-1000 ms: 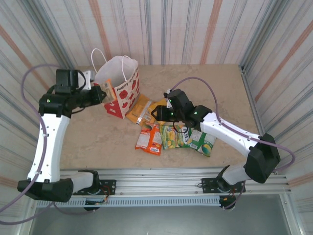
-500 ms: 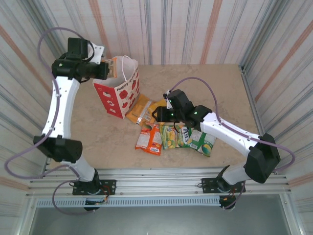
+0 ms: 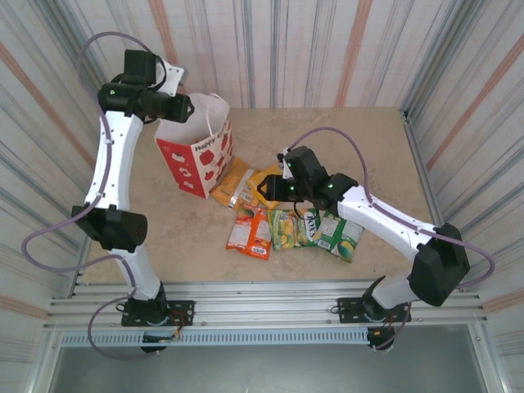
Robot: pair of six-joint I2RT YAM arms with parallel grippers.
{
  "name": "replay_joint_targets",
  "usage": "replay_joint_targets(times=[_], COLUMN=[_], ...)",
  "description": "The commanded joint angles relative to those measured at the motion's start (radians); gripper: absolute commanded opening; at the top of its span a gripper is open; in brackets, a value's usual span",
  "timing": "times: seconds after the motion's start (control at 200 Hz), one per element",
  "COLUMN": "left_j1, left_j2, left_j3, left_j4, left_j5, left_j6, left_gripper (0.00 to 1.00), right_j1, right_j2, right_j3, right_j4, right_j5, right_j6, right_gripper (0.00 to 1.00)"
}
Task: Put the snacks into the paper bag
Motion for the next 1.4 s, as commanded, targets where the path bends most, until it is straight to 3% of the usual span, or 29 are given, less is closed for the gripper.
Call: replay_joint_targets(times=[0.0, 0.2, 0.436, 0.651, 0.772, 1.052, 1.393], left_j1=[-0.008, -0.021, -0.031, -0.033, -0.049, -0.132, -0.211], left_j2=[-0.087, -0.274, -0.543, -0.78, -0.861, -0.838, -0.608], left_j3=[-0.006, -0.229, -0.64, -1.111, -1.317, -1.606, -1.64], left_j4=[-0.054, -0.047, 0.017, 0.252, 0.389, 0.654, 0.822], left_j5=[0.003, 0.126, 0.319, 0.506, 0.54, 0.544, 0.468], left_j6=[-0.034, -0.162, -0.37, -0.597, -0.708, -0.811, -0.751], left_gripper=[0.49, 0.49, 0.5, 0.5, 0.5, 0.49, 0.49], right_j1=[-0.024, -0.023, 0.029, 0.073, 0.093, 0.097, 0.069], right_j2=[0.003, 0.013, -0.012, 0.005, 0.034, 0.107, 0.203], right_j3=[0.051, 0.065, 0.002, -0.045, -0.061, -0.06, -0.053], right_j4=[-0.046, -0.158, -0.199, -0.183, -0.171, -0.139, -0.147], right_j5=[-0.041, -0.101, -0.105, -0.104, -0.092, -0.064, -0.098], right_j6=[-0.03, 0.006, 0.08, 0.129, 0.142, 0.141, 0.094], right_gripper=[0.6, 0.6, 0.6, 0.6, 0.6, 0.6, 0.58])
